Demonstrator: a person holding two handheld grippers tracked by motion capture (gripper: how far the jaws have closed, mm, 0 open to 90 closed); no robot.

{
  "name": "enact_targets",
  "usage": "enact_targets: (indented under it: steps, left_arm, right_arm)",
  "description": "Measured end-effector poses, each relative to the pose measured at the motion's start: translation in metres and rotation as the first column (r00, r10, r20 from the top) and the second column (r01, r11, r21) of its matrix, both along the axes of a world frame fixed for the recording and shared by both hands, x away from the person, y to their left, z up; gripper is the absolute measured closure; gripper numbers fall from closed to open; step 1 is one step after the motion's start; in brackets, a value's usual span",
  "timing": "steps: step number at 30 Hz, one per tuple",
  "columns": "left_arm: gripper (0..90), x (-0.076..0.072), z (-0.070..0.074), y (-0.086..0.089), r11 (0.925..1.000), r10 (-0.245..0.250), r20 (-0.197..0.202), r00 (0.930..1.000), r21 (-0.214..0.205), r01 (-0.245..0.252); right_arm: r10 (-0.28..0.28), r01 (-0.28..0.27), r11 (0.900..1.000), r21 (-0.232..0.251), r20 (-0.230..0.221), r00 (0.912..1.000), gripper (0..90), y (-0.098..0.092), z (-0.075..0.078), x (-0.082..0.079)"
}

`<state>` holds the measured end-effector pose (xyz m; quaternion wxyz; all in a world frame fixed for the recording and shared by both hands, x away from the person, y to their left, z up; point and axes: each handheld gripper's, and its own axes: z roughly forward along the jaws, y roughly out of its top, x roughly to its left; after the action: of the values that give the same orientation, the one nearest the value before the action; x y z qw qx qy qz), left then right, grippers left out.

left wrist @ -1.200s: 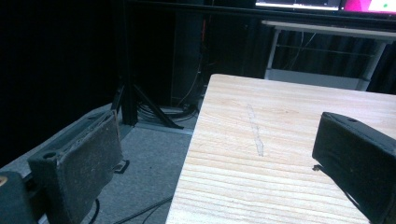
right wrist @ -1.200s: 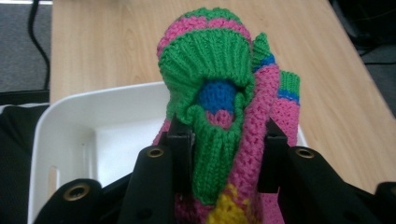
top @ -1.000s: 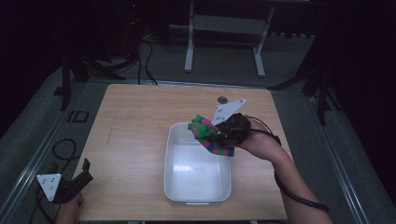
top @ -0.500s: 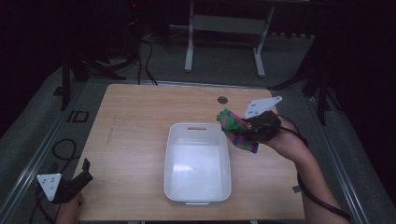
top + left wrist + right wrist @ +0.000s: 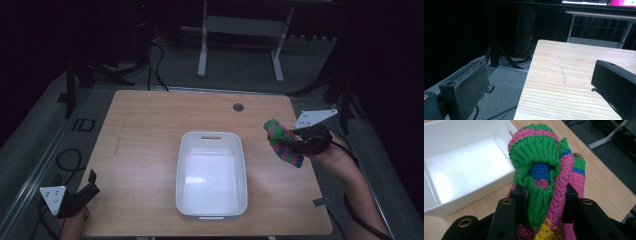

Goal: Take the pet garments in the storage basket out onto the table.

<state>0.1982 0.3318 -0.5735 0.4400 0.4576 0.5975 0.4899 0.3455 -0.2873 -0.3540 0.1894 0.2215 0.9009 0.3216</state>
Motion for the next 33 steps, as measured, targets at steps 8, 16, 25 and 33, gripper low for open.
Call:
enact_targets:
  steps: [8,16,25,33]
  left_arm:
    - [1.9,0.000,0.000,0.000,1.0000,0.000,0.002,1.0000,0.002,0.000]
    - [1.9,0.000,0.000,0.000,1.0000,0.000,0.001,1.0000,0.003,0.000]
    - [1.9,0.000,0.000,0.000,1.0000,-0.004,0.002,1.0000,0.004,0.004]
    - [1.9,0.000,0.000,-0.001,1.0000,-0.003,0.002,1.0000,0.007,0.003]
  right_arm:
    - [-0.061,0.060,0.9982,-0.004,-0.028,0.9978,65.8,-0.012,-0.035,0.006]
    - [-0.108,0.109,0.9941,-0.004,-0.082,0.9907,65.5,-0.016,-0.081,0.019]
    - [-0.182,0.177,0.9824,-0.060,-0.092,0.9790,65.1,-0.013,-0.138,0.036]
    - [-0.230,0.222,0.9717,-0.082,-0.117,0.9661,64.6,-0.011,-0.168,0.047]
